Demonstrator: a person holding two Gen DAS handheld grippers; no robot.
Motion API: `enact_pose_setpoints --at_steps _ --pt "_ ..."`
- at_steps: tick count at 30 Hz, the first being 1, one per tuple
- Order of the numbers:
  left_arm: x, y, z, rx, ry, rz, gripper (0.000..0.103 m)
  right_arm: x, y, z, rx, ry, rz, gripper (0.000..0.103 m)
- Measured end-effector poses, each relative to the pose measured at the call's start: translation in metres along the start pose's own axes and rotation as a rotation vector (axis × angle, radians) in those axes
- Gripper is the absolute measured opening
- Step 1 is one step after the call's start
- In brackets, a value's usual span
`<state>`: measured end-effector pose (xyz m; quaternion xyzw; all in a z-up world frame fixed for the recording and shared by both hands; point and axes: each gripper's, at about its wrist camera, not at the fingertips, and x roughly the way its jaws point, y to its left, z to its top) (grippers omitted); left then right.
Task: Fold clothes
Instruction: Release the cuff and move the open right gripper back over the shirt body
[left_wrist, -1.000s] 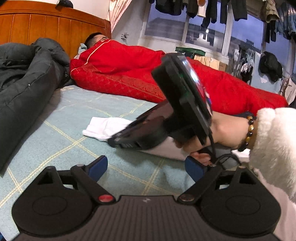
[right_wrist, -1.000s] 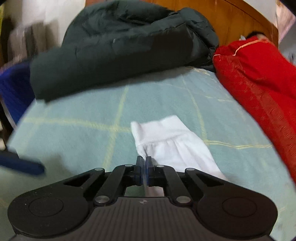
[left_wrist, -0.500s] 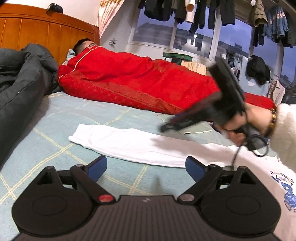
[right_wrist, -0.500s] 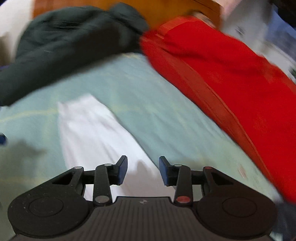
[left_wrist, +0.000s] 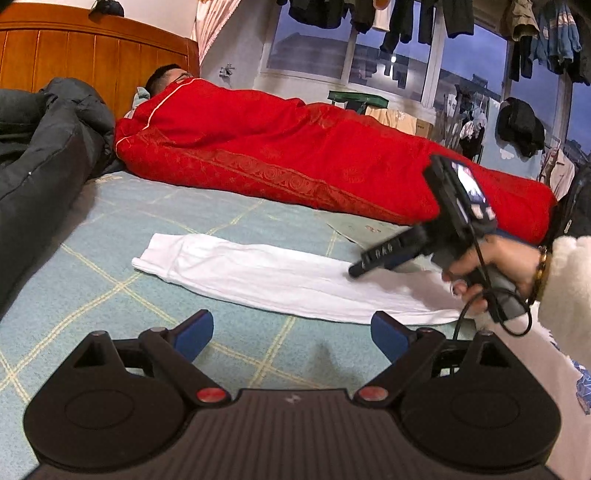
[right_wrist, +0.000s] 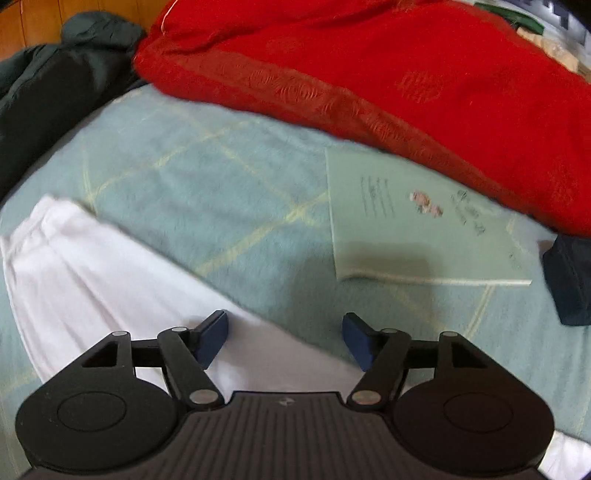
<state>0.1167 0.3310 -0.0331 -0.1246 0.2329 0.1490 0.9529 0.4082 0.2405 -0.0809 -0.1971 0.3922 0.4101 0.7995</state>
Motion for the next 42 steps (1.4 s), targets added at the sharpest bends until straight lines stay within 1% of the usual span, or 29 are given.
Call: enact_pose_setpoints --at_steps 2,5,7,8,9,12,14,18,19,20,22,25,27,29,30,33,37,38,40,42 --pt "0.000 0.002 0.000 -0.007 -0.001 0.003 0.092 -0.014 0.002 0.001 -0.018 -0.021 -0.003 0.074" --pt "0.001 0.003 -0.001 -0.014 0.004 0.007 0.092 -0.038 0.002 -0.002 -0.046 -0.012 -0.032 0.076" --pt "0.001 0.003 -0.001 -0.013 0.008 0.004 0.092 -0.054 -0.005 -0.006 -0.057 -0.010 -0.060 0.080" --pt "0.001 0.003 -0.001 -0.012 0.009 0.002 0.092 -0.062 -0.011 -0.008 -0.049 -0.006 -0.073 0.084" --pt "0.001 0.002 -0.001 -0.010 0.008 -0.002 0.092 -0.068 -0.019 -0.011 -0.033 -0.001 -0.085 0.085" --pt "0.001 0.001 -0.001 -0.006 0.007 -0.012 0.092 -0.078 -0.048 -0.023 0.038 0.031 -0.136 0.086" --pt "0.001 0.000 -0.001 -0.004 0.007 -0.017 0.093 -0.075 -0.070 -0.032 0.115 0.075 -0.168 0.086" --pt "0.006 0.000 -0.002 -0.004 0.019 -0.014 0.093 -0.048 -0.103 -0.052 0.259 0.155 -0.165 0.086" --pt "0.007 0.000 -0.002 -0.004 0.022 -0.012 0.093 -0.040 -0.106 -0.055 0.267 0.147 -0.169 0.090" --pt "0.008 -0.001 -0.003 -0.004 0.025 -0.011 0.093 -0.033 -0.109 -0.056 0.271 0.133 -0.174 0.097" --pt "0.009 -0.001 -0.003 -0.004 0.027 -0.008 0.093 -0.021 -0.114 -0.054 0.251 0.082 -0.200 0.102" --pt "0.009 -0.002 -0.003 -0.005 0.027 -0.008 0.093 -0.015 -0.122 -0.048 0.273 0.052 -0.212 0.103" --pt "0.009 -0.003 -0.003 -0.004 0.027 -0.009 0.093 -0.027 -0.123 -0.044 0.276 0.029 -0.219 0.102" --pt "0.009 -0.003 -0.004 -0.001 0.025 -0.012 0.093 -0.046 -0.122 -0.044 0.273 0.003 -0.209 0.102" --pt "0.009 -0.004 -0.004 0.002 0.025 -0.014 0.093 -0.056 -0.121 -0.047 0.272 0.004 -0.211 0.103" --pt "0.009 -0.006 -0.004 0.009 0.027 -0.017 0.093 -0.076 -0.118 -0.058 0.276 0.043 -0.261 0.103" --pt "0.009 -0.009 -0.005 0.019 0.028 -0.020 0.093 -0.076 -0.123 -0.082 0.263 0.105 -0.363 0.103" --pt "0.009 -0.009 -0.005 0.020 0.027 -0.021 0.093 -0.070 -0.128 -0.086 0.275 0.116 -0.366 0.103" --pt "0.010 -0.009 -0.005 0.020 0.028 -0.021 0.093 -0.056 -0.141 -0.091 0.343 0.123 -0.343 0.103" --pt "0.010 -0.009 -0.005 0.019 0.028 -0.021 0.093 -0.050 -0.152 -0.089 0.383 0.074 -0.341 0.103"
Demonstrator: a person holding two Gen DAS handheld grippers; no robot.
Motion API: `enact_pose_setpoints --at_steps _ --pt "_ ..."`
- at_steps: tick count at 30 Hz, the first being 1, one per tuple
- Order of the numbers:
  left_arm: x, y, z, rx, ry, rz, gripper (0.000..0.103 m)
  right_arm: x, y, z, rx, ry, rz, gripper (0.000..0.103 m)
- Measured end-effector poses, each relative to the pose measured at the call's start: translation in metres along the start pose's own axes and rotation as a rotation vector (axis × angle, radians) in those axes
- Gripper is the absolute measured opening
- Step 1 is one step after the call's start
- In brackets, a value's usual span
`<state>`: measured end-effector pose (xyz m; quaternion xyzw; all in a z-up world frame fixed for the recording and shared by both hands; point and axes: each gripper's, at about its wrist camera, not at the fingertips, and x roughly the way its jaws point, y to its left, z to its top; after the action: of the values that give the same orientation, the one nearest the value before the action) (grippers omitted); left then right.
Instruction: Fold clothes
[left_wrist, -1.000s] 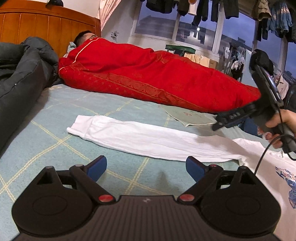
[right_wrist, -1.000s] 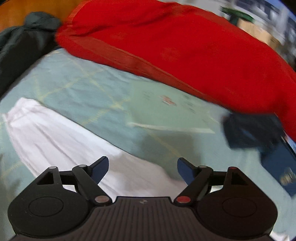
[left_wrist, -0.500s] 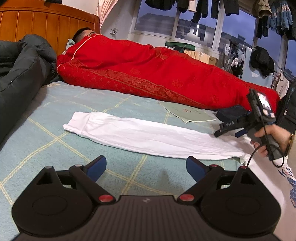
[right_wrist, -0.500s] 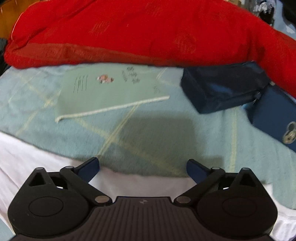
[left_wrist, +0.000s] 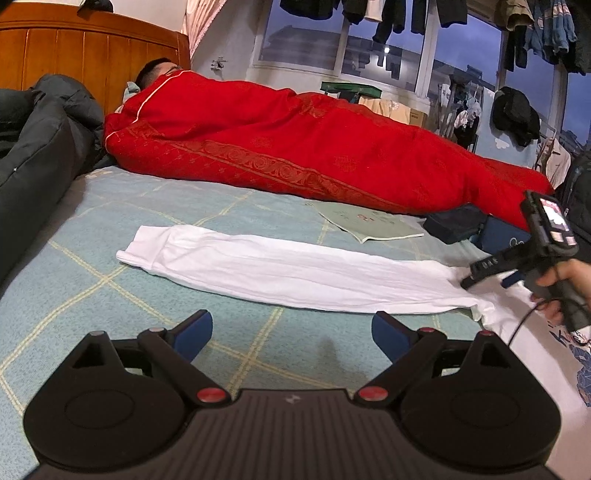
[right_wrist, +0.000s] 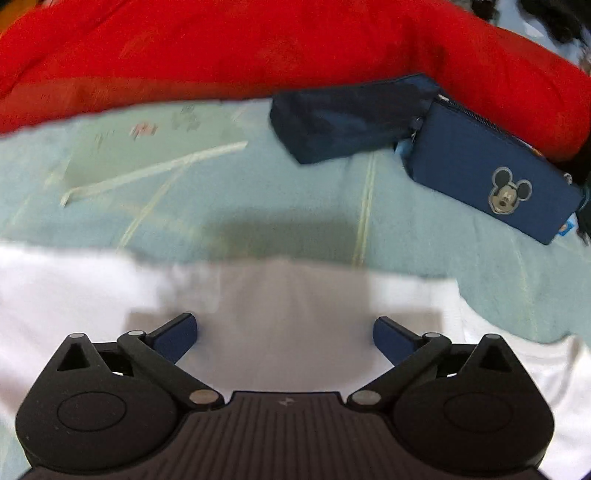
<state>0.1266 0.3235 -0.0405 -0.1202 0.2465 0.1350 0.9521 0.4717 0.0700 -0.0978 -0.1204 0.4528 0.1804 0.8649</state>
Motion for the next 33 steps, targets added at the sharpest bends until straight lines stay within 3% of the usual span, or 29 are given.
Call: enact_pose_setpoints --at_steps 7,13,19,26,30,32,33 --pt "0.000 -0.002 0.000 0.006 0.003 0.001 0.093 -0.004 0.006 0.019 0.003 -0.044 -0.034 0.103" --pt "0.000 -0.003 -0.001 0.013 0.005 0.002 0.093 -0.060 0.031 -0.014 -0.114 -0.038 0.085 0.103" --pt "-0.001 -0.003 0.000 0.012 0.001 -0.007 0.093 -0.060 0.048 -0.055 -0.196 0.019 0.056 0.103" --pt "-0.003 -0.001 0.001 0.006 -0.007 -0.013 0.093 -0.076 0.058 -0.044 -0.170 -0.057 0.086 0.103" --pt "-0.003 0.000 0.000 0.000 -0.009 -0.020 0.093 -0.058 0.094 -0.059 -0.261 0.009 0.122 0.103" --pt "-0.002 -0.001 0.000 0.004 -0.002 -0.018 0.093 -0.065 0.109 -0.065 -0.336 -0.043 0.083 0.103" --pt "-0.002 -0.001 0.000 0.007 0.000 -0.017 0.093 -0.073 0.109 -0.065 -0.348 -0.057 0.103 0.103"
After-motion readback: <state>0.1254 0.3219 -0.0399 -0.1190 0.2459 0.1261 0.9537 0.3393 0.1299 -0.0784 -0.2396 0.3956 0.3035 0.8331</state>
